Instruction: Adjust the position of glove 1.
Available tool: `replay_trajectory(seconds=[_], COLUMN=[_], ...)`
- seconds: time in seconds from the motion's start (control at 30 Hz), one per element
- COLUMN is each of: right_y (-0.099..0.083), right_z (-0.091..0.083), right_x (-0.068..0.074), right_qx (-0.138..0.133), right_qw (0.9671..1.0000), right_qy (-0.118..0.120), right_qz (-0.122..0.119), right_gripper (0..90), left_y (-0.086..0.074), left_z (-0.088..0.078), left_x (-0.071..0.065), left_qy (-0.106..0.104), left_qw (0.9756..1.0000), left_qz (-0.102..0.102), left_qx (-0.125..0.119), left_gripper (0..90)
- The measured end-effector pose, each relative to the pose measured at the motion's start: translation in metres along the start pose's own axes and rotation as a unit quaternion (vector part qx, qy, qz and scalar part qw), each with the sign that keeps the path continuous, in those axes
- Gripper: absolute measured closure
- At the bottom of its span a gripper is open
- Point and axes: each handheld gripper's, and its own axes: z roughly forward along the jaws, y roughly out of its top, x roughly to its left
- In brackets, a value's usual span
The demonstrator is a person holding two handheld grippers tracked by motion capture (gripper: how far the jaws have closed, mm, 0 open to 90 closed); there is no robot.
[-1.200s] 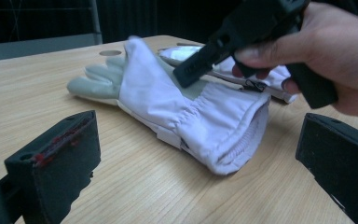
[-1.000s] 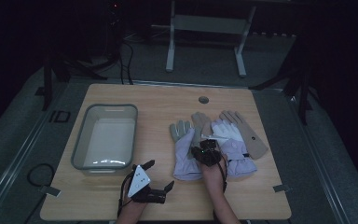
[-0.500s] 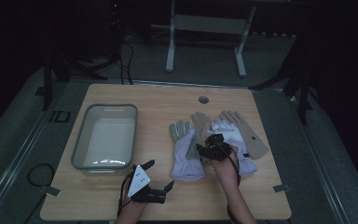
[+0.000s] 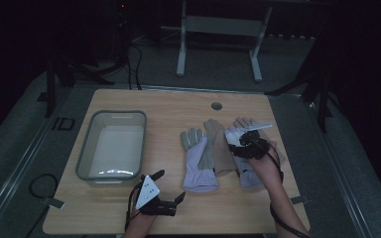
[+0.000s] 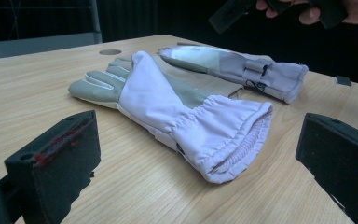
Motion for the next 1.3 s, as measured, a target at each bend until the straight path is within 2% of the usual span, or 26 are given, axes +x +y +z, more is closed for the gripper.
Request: replay_trajectory(seconds=[0.03, 0.07, 0.2, 0.23, 0.27, 0.3, 0.33, 0.4, 0.47, 0.57, 0.73, 0.9, 1.0, 1.03, 1.1, 1.17, 1.2, 1.23, 1.3], right_y=[0.0, 0.0, -0.003, -0.005, -0.01, -0.01, -0.016, -0.018, -0.025, -0.029, -0.04, -0.046, -0.048, -0.048, -0.048, -0.049, -0.051, -0.051, -0.056], right_z=[0.0, -0.003, -0.005, -0.005, -0.006, -0.006, -0.007, -0.008, -0.011, -0.014, -0.015, -0.007, 0.006, 0.006, 0.014, 0.022, 0.028, 0.028, 0.032], right_x=[0.0, -0.01, -0.02, -0.023, -0.031, -0.031, -0.038, -0.041, -0.052, -0.059, -0.073, -0.076, -0.071, -0.071, -0.068, -0.069, -0.07, -0.07, -0.07], right_qx=[0.0, 0.006, 0.013, 0.015, 0.017, 0.017, 0.018, 0.019, 0.023, 0.022, 0.037, 0.045, 0.052, 0.052, 0.06, 0.066, 0.075, 0.075, 0.069], right_qw=[1.0, 1.0, 0.9999, 0.9999, 0.9998, 0.9998, 0.9997, 0.9997, 0.9993, 0.9992, 0.999, 0.9986, 0.997, 0.997, 0.9959, 0.9955, 0.9946, 0.9946, 0.9944], right_qy=[0.0, 0.001, 0.005, 0.003, 0.01, 0.01, 0.014, 0.016, 0.025, 0.03, 0.013, 0.022, 0.045, 0.045, 0.041, 0.039, 0.03, 0.03, 0.052], right_qz=[0.0, -0.003, -0.002, -0.003, -0.002, -0.002, -0.002, -0.004, -0.013, -0.018, -0.019, -0.014, -0.034, -0.034, -0.054, -0.056, -0.066, -0.066, -0.06], right_gripper=[47.4, 47.4, 47.7, 50.1, 50.6, 50.6, 50.1, 50.0, 49.4, 49.3, 49.4, 49.4, 49.1, 49.1, 48.7, 47.6, 49.0, 49.0, 60.5], left_y=[0.0, 0.0, 0.0, 0.0, 0.0, 0.0, 0.0, 0.0, 0.0, 0.0, 0.0, 0.0, 0.0, 0.0, 0.0, 0.0, 0.0, 0.0, 0.0], left_z=[0.0, 0.0, 0.0, 0.0, 0.0, 0.0, 0.0, 0.0, 0.0, 0.0, 0.0, 0.0, 0.0, 0.0, 0.0, 0.0, 0.0, 0.0, 0.0], left_x=[0.0, 0.0, 0.0, 0.0, 0.0, 0.0, 0.0, 0.0, 0.0, 0.0, 0.0, 0.0, 0.0, 0.0, 0.0, 0.0, 0.0, 0.0, 0.0], left_qy=[0.0, -0.001, -0.001, -0.001, -0.001, -0.001, -0.001, -0.001, -0.001, 0.0, 0.0, 0.0, -0.001, -0.001, -0.001, -0.002, -0.002, -0.002, -0.002], left_qw=[1.0, 1.0, 1.0, 1.0, 1.0, 1.0, 1.0, 1.0, 1.0, 1.0, 1.0, 1.0, 1.0, 1.0, 1.0, 1.0, 1.0, 1.0, 1.0], left_qz=[0.0, 0.0, 0.0, 0.0, 0.001, 0.001, 0.001, 0.001, 0.0, -0.001, -0.002, 0.001, 0.001, 0.001, 0.0, 0.0, 0.0, 0.0, 0.0], left_qx=[0.0, 0.001, 0.001, 0.001, 0.001, 0.001, 0.001, 0.001, 0.001, 0.001, 0.001, 0.001, 0.002, 0.002, 0.002, 0.002, 0.002, 0.002, 0.002], left_gripper=[0.0, 0.0, 0.0, 0.0, 0.0, 0.0, 0.0, 0.0, 0.0, 0.0, 0.0, 0.0, 0.0, 0.0, 0.0, 0.0, 0.0, 0.0, 0.0])
